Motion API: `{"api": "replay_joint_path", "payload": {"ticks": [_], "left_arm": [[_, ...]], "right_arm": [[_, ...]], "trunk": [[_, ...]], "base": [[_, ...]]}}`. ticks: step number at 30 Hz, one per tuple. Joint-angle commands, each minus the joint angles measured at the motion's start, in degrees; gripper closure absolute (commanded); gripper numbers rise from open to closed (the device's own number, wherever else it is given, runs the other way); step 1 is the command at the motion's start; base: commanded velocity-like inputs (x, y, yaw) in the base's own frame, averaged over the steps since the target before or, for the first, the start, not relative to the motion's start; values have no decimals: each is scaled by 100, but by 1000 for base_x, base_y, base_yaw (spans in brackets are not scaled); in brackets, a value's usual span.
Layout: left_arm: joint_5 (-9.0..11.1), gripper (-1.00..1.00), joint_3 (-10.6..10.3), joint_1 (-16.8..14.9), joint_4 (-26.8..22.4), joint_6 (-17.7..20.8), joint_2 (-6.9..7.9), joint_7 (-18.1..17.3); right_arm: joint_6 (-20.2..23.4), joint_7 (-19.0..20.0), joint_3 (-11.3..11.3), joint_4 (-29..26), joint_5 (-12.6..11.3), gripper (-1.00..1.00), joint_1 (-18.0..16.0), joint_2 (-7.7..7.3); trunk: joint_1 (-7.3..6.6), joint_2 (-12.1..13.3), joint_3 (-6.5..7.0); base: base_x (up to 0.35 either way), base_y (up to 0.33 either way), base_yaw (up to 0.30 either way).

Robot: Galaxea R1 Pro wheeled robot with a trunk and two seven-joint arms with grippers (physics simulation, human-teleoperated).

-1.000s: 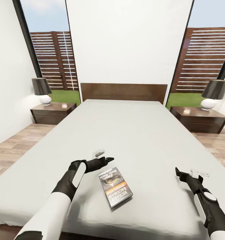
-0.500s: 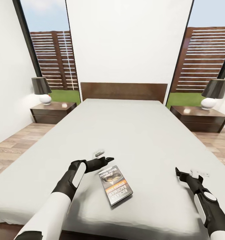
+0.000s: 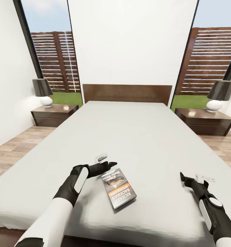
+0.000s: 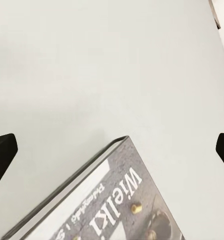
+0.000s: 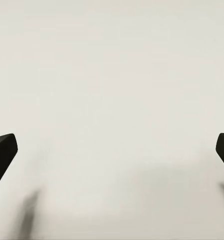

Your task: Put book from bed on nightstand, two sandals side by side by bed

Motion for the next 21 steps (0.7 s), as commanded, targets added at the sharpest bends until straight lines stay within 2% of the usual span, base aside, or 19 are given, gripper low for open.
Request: {"api": "replay_joint_path", "payload": {"ticks": [1, 11, 14, 21], "left_arm": [[10, -100, 29, -3, 1, 45, -7, -15], [11, -100, 29, -3, 6, 45, -7, -15], [12, -100, 29, -3, 6, 45, -7, -15], [12, -100, 29, -3, 6, 45, -7, -15]], "right_arm": [[-11, 41, -19, 2, 0, -100, -4, 1], [-10, 41, -19, 2, 0, -100, -4, 2], [-10, 41, -19, 2, 0, -100, -6, 1], [-10, 41, -19, 0, 0, -100, -4, 0]], "trunk": [[-1, -2, -5], [-1, -2, -5], [65, -123, -59], [65, -123, -59]], "base": [[0, 0, 0], [0, 0, 0], [0, 0, 0], [0, 0, 0]]}}
